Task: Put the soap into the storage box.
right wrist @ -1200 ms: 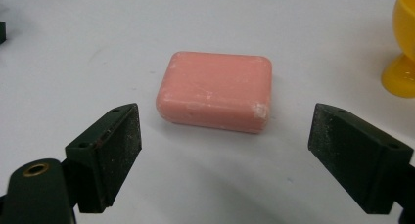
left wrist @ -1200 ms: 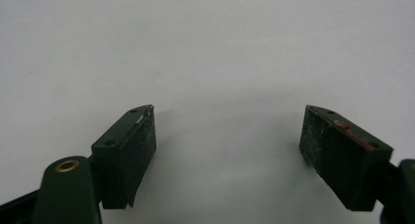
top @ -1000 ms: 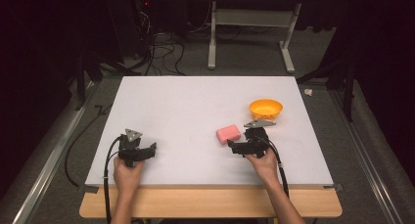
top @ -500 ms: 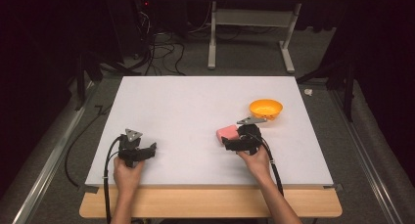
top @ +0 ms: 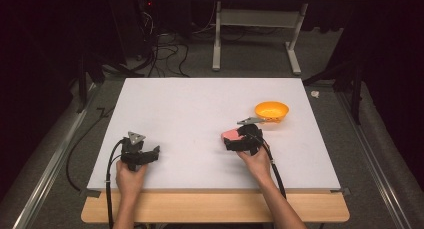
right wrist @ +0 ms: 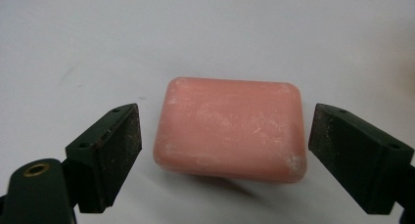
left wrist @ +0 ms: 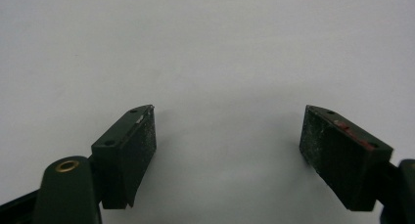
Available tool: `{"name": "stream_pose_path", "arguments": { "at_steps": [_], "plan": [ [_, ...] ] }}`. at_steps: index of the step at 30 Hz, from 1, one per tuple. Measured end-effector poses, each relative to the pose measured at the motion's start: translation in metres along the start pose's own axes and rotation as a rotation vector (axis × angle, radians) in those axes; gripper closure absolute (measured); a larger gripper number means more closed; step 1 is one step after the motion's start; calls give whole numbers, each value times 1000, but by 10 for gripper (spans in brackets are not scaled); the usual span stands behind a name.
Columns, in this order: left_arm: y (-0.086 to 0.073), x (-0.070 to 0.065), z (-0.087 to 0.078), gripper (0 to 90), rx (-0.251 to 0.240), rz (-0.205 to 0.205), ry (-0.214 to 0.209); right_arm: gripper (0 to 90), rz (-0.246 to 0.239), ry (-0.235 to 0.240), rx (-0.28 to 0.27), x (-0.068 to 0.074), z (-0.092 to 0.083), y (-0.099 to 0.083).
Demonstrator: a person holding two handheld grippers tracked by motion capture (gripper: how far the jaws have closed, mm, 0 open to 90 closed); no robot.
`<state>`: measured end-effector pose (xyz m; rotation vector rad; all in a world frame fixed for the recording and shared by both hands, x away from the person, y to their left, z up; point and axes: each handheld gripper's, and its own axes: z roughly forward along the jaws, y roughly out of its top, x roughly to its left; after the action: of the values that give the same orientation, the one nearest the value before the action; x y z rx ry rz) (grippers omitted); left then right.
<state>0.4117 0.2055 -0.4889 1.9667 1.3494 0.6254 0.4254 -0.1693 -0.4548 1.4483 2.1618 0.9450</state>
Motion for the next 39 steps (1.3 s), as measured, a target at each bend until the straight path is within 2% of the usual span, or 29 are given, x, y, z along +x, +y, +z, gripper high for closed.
{"name": "stream_pose_path", "arguments": {
  "at_steps": [8, 10, 19, 25, 39],
  "plan": [
    [0, 0, 0, 216, 0, 1, 0, 130, -3, -31, 20, 2, 10, 3],
    [0, 0, 0, 217, 0, 1, -1, 127, 1, -41, 38, 3, 15, 2],
    [0, 0, 0, 216, -1, 4, 1, 120, 3, -52, 62, 3, 24, 0],
    [0, 0, 0, 216, -2, 4, 2, 125, -14, -76, 82, 6, 31, -3],
    [0, 0, 0, 216, -2, 4, 2, 136, -33, -71, 66, 6, 32, -4]
  ]
}}
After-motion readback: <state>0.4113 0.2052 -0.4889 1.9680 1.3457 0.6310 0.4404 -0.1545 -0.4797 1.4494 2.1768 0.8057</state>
